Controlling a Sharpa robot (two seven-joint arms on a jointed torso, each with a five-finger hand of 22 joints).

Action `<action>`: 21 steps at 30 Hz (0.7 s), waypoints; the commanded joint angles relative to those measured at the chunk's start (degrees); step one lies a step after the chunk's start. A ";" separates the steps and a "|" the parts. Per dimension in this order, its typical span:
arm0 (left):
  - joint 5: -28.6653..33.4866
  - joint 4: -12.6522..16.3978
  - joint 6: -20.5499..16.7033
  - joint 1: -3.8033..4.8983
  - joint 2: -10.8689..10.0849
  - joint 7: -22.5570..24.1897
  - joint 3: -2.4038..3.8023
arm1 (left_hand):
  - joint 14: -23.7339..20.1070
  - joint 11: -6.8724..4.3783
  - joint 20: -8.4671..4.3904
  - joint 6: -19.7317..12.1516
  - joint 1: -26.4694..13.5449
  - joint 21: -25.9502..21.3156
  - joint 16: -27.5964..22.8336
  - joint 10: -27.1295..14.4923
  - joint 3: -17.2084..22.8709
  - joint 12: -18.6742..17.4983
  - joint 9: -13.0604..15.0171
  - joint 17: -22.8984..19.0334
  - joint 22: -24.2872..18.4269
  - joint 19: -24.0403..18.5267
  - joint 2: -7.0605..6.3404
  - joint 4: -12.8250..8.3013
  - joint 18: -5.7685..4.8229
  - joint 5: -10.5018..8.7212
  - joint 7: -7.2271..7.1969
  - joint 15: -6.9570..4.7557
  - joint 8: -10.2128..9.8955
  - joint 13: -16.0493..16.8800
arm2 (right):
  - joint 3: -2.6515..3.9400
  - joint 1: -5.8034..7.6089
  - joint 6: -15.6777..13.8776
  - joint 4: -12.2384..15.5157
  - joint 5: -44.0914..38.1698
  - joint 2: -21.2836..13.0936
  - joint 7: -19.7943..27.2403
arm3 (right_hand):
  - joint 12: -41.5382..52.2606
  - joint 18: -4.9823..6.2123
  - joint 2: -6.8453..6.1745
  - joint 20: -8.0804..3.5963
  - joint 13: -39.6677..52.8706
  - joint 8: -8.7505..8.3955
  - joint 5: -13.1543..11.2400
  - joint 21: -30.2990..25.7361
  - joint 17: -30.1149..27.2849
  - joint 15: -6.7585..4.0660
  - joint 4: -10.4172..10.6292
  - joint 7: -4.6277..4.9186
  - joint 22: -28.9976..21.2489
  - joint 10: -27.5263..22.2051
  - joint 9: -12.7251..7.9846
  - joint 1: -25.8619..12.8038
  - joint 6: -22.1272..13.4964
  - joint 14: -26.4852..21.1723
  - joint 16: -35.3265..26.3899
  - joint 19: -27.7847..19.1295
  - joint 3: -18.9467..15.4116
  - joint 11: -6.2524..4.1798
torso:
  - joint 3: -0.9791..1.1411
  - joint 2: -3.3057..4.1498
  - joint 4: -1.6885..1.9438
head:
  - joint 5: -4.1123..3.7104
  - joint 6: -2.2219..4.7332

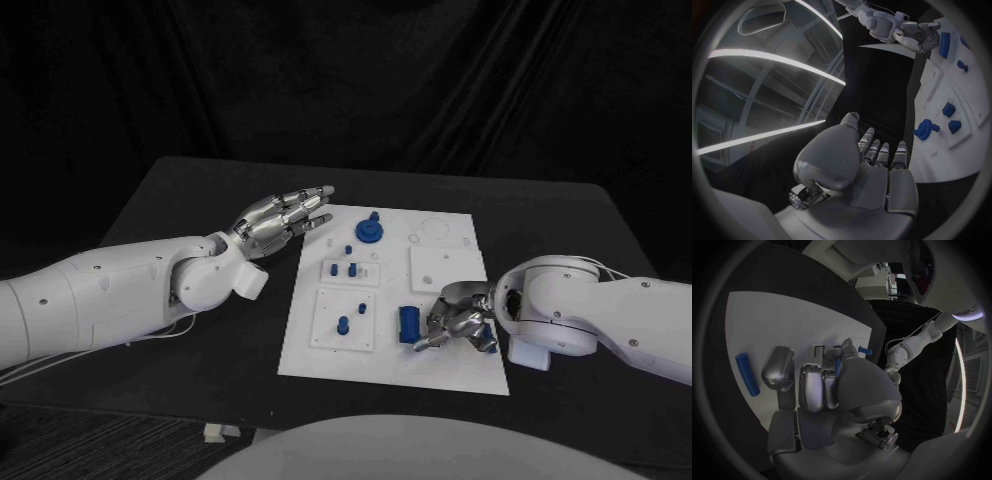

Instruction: Assemble the parts on the task board

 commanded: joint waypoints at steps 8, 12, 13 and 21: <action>0.06 0.22 0.84 -0.11 -0.32 0.47 0.05 | -0.03 0.45 0.45 0.72 -0.17 0.19 -0.21 0.28 0.37 0.63 0.10 -0.05 0.11 -0.15 0.69 0.02 0.65 0.07 0.45 0.57 0.39 0.15 | 0.03 1.65 -2.78 2.93 -0.89 -4.71 3.73 | -0.16 -0.20 -11.25 1.09 14.84 -16.81 -2.90 1.33 3.67 1.12 11.02 2.10 8.17 6.15 -14.17 -17.34 -0.80 3.82 1.02 0.39 7.57 1.97 | 0.01 0.04 0.01 | 0.30 0.00; 0.06 0.19 0.77 -0.11 -0.35 0.47 0.05 | -0.03 0.49 0.46 0.84 -0.16 0.19 -0.21 0.32 0.38 0.70 0.12 -0.05 0.12 -0.15 0.68 0.01 0.65 0.09 0.49 0.59 0.45 0.17 | 0.03 4.09 -2.47 4.21 -1.14 -7.06 3.70 | -0.16 -0.24 -11.51 1.52 14.84 -22.09 -1.80 1.78 3.37 1.72 11.02 2.82 8.26 6.15 -19.67 -20.05 0.61 3.77 0.91 0.48 9.15 2.59 | 0.00 -0.01 -0.02 | 0.25 0.00; 0.06 0.18 0.75 -0.11 -0.36 0.62 0.05 | -0.03 0.51 0.47 0.93 -0.16 0.19 -0.21 0.34 0.38 0.72 0.13 -0.05 0.12 -0.15 0.67 0.01 0.65 0.10 0.52 0.60 0.48 0.17 | 0.03 5.01 -2.29 4.55 -1.23 -7.73 3.55 | -0.16 -0.32 -10.69 1.74 14.84 -24.23 0.77 2.05 3.33 1.87 10.80 3.28 8.32 6.15 -21.79 -19.77 0.65 3.77 0.91 0.54 8.90 2.75 | 0.01 -0.04 -0.04 | 0.21 0.00; 0.06 1.23 -0.51 -0.11 -0.56 4.36 0.04 | 0.10 0.13 0.23 2.36 0.49 0.32 0.09 1.10 0.62 1.82 0.24 0.08 0.40 0.05 0.24 -0.22 0.72 0.62 0.00 0.75 1.42 0.33 | 0.02 8.16 0.09 4.63 -6.21 -10.89 0.24 | -0.16 -0.86 -8.16 2.64 14.84 -33.98 20.14 5.26 3.51 2.81 9.68 4.55 9.03 6.15 -32.70 -15.34 4.10 3.83 1.23 1.24 5.61 3.95 | 0.00 -0.07 -0.05 | -0.93 0.00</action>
